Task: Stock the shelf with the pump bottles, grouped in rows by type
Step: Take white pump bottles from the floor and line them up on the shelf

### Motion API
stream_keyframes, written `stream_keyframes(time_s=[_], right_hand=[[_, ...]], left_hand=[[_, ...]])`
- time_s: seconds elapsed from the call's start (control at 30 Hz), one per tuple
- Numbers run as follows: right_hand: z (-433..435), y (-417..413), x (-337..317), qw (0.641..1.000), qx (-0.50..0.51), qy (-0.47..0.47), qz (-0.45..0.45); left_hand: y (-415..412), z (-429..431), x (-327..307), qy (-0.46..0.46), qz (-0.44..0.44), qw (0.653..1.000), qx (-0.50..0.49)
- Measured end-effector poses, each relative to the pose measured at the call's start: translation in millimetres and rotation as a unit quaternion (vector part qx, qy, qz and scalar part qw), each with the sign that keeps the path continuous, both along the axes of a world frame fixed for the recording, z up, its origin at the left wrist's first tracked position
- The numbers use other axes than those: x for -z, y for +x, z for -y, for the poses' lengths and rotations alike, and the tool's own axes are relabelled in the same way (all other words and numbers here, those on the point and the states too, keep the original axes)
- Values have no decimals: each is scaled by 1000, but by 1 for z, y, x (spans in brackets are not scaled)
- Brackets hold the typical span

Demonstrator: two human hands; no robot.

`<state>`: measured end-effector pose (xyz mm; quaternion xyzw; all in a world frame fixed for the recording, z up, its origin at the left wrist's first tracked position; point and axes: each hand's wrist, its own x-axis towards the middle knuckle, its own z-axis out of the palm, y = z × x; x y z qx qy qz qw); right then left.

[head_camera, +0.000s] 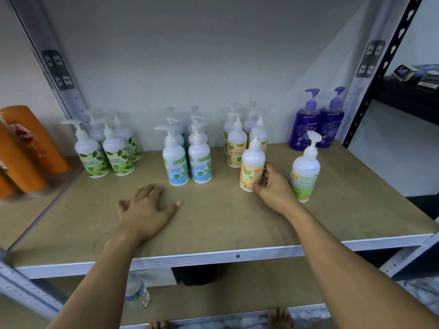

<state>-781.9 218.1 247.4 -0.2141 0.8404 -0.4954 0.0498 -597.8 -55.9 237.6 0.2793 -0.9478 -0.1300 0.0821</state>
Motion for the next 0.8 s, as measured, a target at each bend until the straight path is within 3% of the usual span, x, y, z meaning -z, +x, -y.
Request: stream_keyframes(time_s=[0.23, 0.5, 0.8], right_hand=[[16, -9, 0, 1000, 2, 19, -24], [39, -7, 4, 988, 121, 39, -93], [36, -19, -1, 998, 39, -22, -40]], left_hand=[[-5, -1, 2, -7, 14, 1000, -11], [-6, 0, 6, -18, 10, 1000, -12], [-5, -2, 5, -17, 15, 1000, -12]])
